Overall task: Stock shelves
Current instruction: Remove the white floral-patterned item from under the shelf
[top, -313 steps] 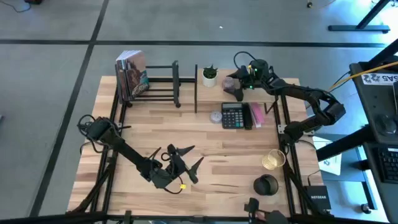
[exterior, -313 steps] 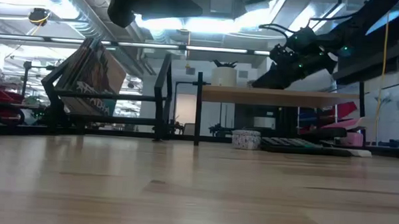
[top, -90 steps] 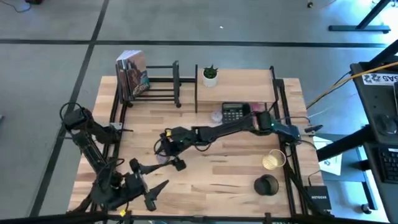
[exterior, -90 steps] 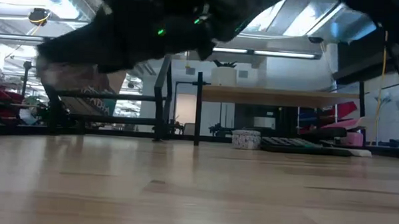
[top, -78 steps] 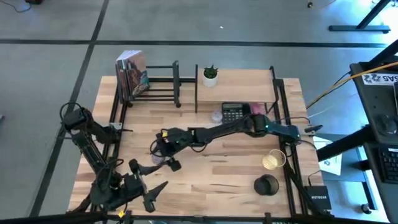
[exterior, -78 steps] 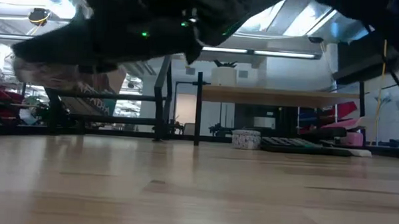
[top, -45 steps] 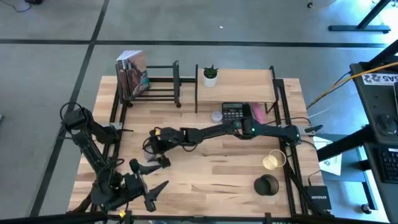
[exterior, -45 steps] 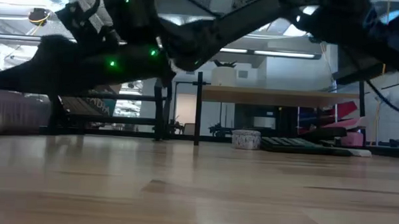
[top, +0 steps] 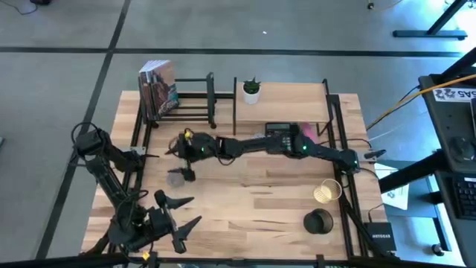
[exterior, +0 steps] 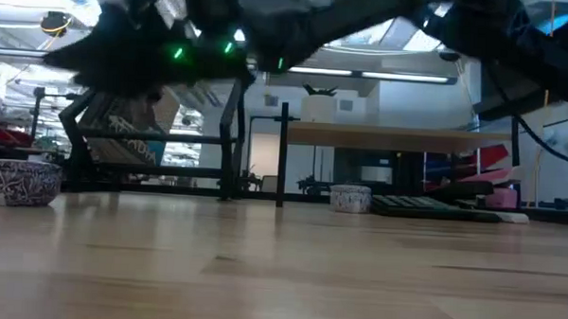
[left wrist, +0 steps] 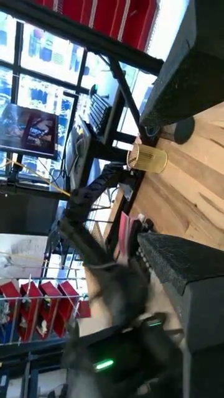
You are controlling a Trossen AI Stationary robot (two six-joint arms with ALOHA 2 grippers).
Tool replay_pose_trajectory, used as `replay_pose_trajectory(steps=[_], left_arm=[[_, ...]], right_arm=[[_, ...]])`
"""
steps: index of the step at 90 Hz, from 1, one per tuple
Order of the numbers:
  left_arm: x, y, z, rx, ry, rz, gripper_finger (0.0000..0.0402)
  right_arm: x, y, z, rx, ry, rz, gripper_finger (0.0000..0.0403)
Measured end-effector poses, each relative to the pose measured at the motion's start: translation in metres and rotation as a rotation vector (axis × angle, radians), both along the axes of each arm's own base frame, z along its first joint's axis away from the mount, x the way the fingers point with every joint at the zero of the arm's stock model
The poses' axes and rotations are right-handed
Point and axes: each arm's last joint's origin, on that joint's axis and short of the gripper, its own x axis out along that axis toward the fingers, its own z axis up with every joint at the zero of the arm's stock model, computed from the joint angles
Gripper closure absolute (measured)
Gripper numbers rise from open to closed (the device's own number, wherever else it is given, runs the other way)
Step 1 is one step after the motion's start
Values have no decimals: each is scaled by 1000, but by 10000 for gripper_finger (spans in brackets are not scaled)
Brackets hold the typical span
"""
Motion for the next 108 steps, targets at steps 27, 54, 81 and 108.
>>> replay_pose_trajectory(steps=[27, 54, 81, 108], left_arm=[[-2, -5, -14, -31, -18, -12, 126], [-3, -6, -23, -49, -28, -18, 126], [-3, -6, -25, -44, -25, -17, 126], [4, -1, -25, -7, -4, 10, 126]], right_arm=[[-48, 0, 71, -291, 216, 97, 77], [-118, -1, 111, -330, 496, 203, 77], [-216, 2, 95, -305, 510, 82, 77], [-304, 3, 27, -63, 384, -176, 77]])
